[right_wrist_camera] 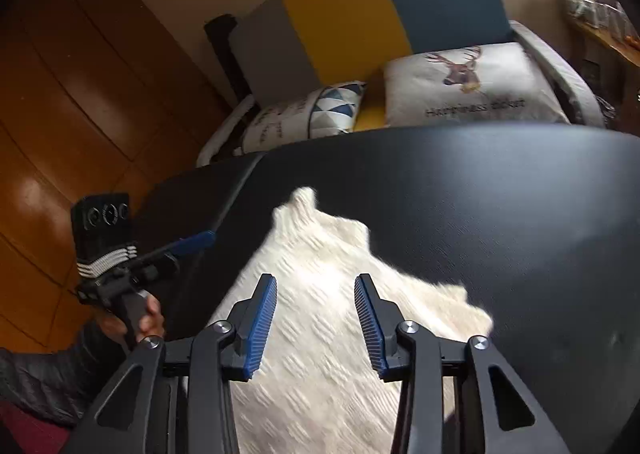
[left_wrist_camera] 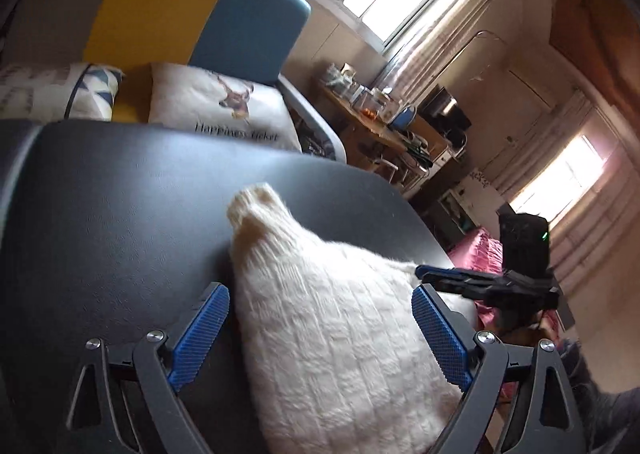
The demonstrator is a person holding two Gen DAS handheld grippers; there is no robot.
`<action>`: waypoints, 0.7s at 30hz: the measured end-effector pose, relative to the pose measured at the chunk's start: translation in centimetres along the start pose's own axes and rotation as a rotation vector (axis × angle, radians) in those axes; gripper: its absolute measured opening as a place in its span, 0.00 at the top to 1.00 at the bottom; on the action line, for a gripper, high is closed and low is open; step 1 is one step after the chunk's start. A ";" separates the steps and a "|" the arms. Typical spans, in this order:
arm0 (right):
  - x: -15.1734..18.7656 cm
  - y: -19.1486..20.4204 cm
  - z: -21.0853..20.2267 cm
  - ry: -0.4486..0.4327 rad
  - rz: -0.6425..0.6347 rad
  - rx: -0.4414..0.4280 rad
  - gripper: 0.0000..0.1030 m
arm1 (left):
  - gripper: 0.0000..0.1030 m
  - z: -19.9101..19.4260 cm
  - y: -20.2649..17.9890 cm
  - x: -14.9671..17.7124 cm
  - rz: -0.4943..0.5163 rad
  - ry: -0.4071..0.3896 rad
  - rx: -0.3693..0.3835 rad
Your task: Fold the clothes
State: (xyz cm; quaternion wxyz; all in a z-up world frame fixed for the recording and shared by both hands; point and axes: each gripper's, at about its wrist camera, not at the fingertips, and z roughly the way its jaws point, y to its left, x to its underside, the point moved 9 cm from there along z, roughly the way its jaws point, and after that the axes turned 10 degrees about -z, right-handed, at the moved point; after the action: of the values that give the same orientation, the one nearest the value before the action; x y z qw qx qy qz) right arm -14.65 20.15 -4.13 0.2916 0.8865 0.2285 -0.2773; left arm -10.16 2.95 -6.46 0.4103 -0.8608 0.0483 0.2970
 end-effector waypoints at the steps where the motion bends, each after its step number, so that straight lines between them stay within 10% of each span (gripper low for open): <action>1: -1.3 0.2 1.1 0.018 0.003 -0.036 0.58 | 0.09 0.3 -0.1 -0.4 0.009 -0.010 0.015; 10: -2.8 -0.5 14.6 0.479 0.002 -0.140 0.58 | 0.09 4.7 -1.6 -0.1 0.030 0.086 0.170; 14: 0.2 0.2 18.2 0.664 -0.343 0.067 0.78 | 0.08 6.0 -1.7 1.0 -0.008 0.142 0.232; 15: 0.8 -0.1 18.7 0.684 -0.413 0.120 0.64 | 0.08 6.5 -1.6 1.6 -0.009 0.164 0.226; 21: 0.5 -1.6 18.0 0.550 -0.282 0.091 0.62 | 0.08 7.7 -2.1 5.0 0.111 0.168 0.140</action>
State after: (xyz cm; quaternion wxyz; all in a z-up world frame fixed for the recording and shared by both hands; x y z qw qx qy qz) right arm -21.63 9.83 -17.30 0.1377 0.8998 0.4071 -0.0749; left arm -9.04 10.75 -11.53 0.4469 -0.8480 0.1508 0.2418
